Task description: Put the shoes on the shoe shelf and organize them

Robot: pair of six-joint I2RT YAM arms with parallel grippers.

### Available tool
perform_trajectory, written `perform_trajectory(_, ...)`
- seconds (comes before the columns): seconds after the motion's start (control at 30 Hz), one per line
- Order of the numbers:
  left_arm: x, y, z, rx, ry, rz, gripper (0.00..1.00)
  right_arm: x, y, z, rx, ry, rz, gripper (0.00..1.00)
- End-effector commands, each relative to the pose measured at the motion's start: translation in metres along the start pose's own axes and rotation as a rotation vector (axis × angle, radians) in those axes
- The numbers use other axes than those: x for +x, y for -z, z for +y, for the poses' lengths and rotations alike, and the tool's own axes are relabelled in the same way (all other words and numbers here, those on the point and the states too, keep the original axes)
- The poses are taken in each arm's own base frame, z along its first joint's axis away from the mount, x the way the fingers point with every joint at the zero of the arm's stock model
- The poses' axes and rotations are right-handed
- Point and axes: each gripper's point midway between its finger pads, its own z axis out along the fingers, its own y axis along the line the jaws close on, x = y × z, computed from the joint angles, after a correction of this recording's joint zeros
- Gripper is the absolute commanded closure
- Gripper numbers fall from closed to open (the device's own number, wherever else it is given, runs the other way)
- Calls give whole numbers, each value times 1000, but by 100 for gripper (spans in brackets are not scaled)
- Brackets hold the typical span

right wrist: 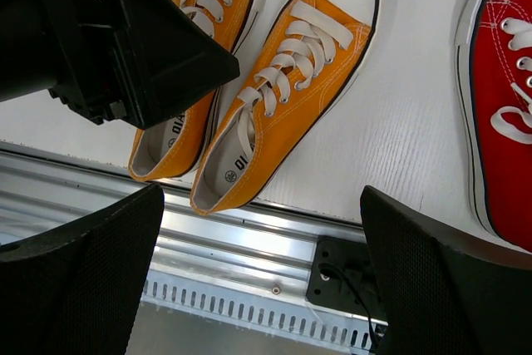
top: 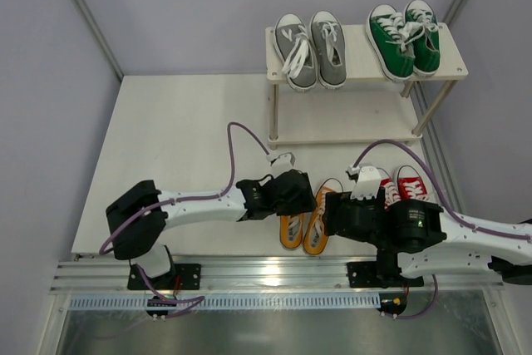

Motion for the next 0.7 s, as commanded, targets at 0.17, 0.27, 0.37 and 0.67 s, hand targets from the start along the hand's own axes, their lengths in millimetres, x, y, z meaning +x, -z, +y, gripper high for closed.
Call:
perform_trajectory(0.17, -84, 120, -2, 52, -27, -303, 19, 16, -18, 41, -128, -137, 18, 1)
perform_trajectory(0.27, -99, 166, 19, 54, -7, -369, 15, 29, -35, 56, -110, -181, 43, 1)
perform_trajectory(0.37, -98, 194, 48, 40, 29, -386, 15, 35, -50, 74, -97, -204, 51, 1)
perform_trajectory(0.67, -67, 230, 140, -15, 153, -371, 17, 42, -79, 62, 157, -284, 14, 1)
